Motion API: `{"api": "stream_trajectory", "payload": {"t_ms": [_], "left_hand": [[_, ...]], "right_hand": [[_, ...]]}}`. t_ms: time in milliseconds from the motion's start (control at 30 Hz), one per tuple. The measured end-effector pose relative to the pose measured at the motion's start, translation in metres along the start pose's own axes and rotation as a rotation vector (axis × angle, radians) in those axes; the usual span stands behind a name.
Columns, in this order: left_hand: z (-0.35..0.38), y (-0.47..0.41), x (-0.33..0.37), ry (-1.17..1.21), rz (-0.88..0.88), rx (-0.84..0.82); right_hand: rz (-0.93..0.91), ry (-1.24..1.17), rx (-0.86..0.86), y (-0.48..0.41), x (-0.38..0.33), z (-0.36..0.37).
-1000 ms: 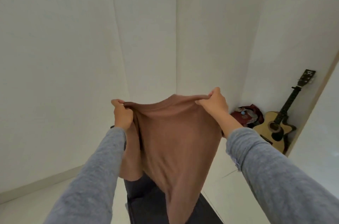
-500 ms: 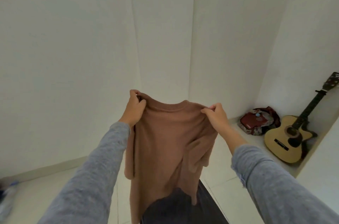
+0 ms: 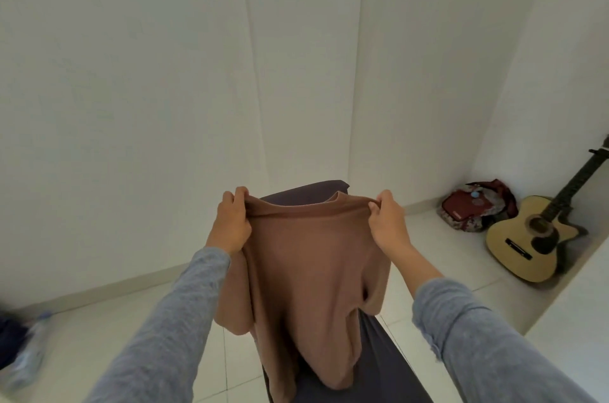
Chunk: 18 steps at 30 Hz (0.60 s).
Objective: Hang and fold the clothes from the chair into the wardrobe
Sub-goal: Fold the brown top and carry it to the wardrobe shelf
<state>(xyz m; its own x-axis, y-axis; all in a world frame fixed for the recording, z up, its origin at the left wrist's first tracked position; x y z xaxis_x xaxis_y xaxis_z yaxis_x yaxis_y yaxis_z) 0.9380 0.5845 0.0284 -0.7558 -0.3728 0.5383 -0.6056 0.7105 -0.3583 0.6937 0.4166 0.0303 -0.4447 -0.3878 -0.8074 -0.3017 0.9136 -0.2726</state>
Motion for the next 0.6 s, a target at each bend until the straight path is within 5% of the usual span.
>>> {"api": "stream_trajectory", "payload": {"t_ms": [367,600], "left_hand": [[-0.011,0.060,0.031,0.064,-0.246,0.235],[-0.002,0.098,0.070,0.452,-0.528,0.387]], "right_hand": [[-0.142,0.167,0.279,0.022,-0.006,-0.069],[-0.111,-0.179,0.172,0.037,0.031,-0.124]]}}
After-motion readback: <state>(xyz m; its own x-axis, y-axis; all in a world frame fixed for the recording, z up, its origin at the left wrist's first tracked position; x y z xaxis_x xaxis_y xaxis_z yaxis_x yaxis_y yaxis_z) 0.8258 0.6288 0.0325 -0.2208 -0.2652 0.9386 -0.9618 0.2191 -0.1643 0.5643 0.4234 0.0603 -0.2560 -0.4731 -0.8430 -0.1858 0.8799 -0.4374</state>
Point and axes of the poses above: each hand's wrist, its own y-axis away from the middle knuckle, its own z-axis out of the palm, x = y × z, the point moved 4 cm from there along -y, towards the middle knuckle, and after that the axes turned 2 degrees about x, right-handed, at the moved point
